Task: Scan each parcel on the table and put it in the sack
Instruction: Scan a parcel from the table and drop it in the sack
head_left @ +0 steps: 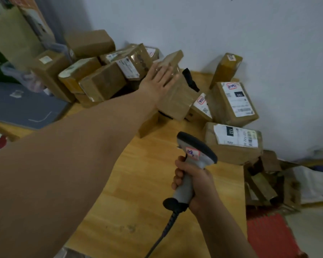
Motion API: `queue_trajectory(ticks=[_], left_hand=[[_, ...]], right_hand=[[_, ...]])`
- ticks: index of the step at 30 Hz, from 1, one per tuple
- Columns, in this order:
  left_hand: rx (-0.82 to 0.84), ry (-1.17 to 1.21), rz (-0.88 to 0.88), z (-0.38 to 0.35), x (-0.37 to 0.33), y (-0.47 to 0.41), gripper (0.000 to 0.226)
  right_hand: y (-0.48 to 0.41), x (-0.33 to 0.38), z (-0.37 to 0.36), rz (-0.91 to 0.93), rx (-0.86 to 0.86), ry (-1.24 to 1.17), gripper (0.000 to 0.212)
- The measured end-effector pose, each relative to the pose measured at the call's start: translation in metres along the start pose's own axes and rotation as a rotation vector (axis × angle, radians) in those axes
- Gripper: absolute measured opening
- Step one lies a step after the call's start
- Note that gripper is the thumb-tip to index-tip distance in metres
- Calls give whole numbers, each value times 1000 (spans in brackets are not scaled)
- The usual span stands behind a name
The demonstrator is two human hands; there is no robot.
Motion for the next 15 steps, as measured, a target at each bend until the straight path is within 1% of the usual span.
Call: queue_trajectory(ticks=[2, 4, 7, 9, 11, 12, 15], left_hand=[[-19, -44, -13, -1, 0, -2, 100], [-77, -33, 2, 1, 1, 7, 109], [-126, 82, 104, -5, 5, 39, 116], [-171, 127, 182, -19, 6, 73, 125], [-256, 169, 257, -35, 5, 116, 136], [-296, 198, 278, -45, 2, 139, 138], [-375, 224, 312, -75, -16, 213, 131]], right_hand=[[0, 1, 3, -10, 5, -8, 8], [0, 2, 6, -19, 4, -14, 7], [-1, 2, 7, -22, -10, -14, 8], [0, 0, 6, -19, -21, -10, 8], [1, -3, 4, -11, -19, 0, 8], [2, -5, 3, -8, -22, 6, 8], [5, -14, 2, 8, -33, 17, 10]])
Point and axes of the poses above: each hand's wrist, its own y-axis away from the middle knuckle, its own z-axis out of the back of the hand, x = y × z, the point moved 4 cm from there along -y, towards the middle knuckle, and after that the axes turned 6 degrees about -y, right-handed, at the moved point
